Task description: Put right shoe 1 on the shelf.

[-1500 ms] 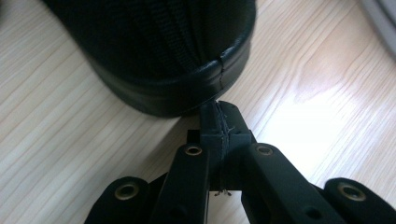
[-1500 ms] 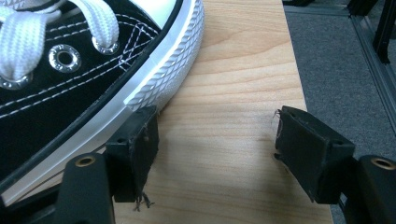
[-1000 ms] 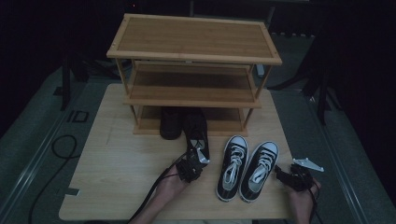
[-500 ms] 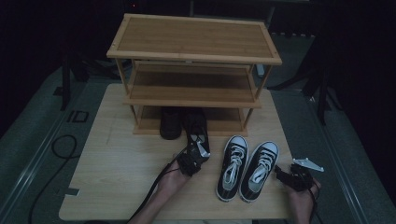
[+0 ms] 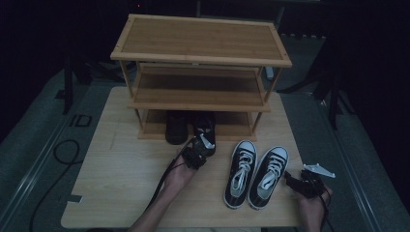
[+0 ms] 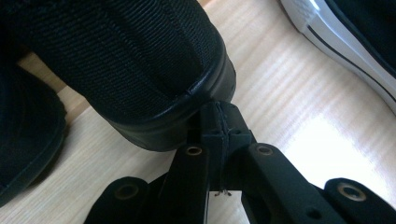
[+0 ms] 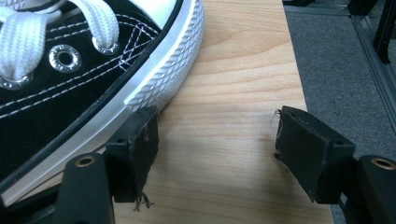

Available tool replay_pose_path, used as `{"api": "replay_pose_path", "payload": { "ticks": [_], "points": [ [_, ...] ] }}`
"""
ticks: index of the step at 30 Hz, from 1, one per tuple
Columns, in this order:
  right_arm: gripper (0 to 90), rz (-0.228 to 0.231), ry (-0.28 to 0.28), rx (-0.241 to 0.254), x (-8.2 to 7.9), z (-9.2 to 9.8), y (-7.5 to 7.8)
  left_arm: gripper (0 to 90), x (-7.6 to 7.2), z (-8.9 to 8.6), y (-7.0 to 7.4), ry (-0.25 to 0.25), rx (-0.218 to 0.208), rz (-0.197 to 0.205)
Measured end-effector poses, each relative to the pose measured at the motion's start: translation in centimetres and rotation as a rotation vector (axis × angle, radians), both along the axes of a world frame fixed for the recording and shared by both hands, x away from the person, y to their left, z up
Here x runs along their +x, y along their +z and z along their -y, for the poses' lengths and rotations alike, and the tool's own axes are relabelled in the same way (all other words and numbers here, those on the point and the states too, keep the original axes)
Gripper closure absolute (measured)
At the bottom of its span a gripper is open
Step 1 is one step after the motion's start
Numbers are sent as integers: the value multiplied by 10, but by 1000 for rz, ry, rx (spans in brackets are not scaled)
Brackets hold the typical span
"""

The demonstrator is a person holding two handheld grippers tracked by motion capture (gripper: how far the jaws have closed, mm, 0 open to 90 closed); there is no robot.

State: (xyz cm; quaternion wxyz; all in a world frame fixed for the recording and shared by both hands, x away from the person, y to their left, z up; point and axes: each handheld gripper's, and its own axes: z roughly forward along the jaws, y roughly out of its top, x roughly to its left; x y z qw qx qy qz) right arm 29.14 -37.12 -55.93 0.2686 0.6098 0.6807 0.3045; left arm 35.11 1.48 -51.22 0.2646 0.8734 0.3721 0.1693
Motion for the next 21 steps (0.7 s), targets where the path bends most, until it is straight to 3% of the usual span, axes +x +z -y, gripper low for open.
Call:
{"api": "replay_pose_path", "payload": {
  "ticks": [12,21],
  "points": [
    [296,0,1,0,0,0,0,900,10,8,-1,13,-9,-4],
    [296,0,2,0,0,0,0,900,11,31,-2,-30,30,13]
  ]
}}
